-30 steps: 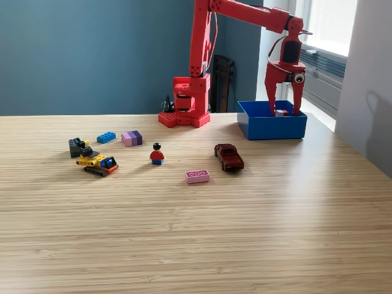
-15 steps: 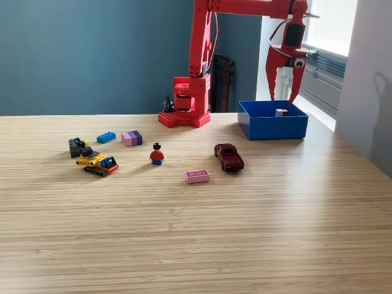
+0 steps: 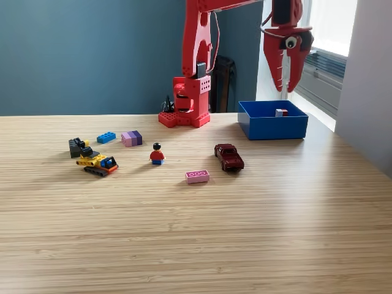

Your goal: Grasp a lego block and put it in the bin.

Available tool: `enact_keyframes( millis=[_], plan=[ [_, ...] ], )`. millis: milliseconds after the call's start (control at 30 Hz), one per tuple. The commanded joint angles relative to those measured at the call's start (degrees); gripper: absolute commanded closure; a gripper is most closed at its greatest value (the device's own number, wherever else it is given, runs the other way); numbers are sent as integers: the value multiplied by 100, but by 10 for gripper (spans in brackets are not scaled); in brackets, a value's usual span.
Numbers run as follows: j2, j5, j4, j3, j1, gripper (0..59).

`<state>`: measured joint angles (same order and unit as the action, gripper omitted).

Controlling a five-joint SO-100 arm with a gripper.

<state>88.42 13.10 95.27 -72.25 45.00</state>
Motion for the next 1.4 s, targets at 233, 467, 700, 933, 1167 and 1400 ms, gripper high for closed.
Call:
enact_keyframes(
  millis=[233, 467, 700, 933, 1167, 1400],
  plan=[
    [501, -35, -158, -580, -1661, 519],
    [510, -176, -281, -923, -1960, 519],
    [510, -369, -932, -1389, -2628, 519],
    [510, -545, -1380, -1459, -3234, 510],
    [510, -905, -1547, -1477, -3445, 469],
    [519, -1081, -1573, -1635, -3894, 383]
  ],
)
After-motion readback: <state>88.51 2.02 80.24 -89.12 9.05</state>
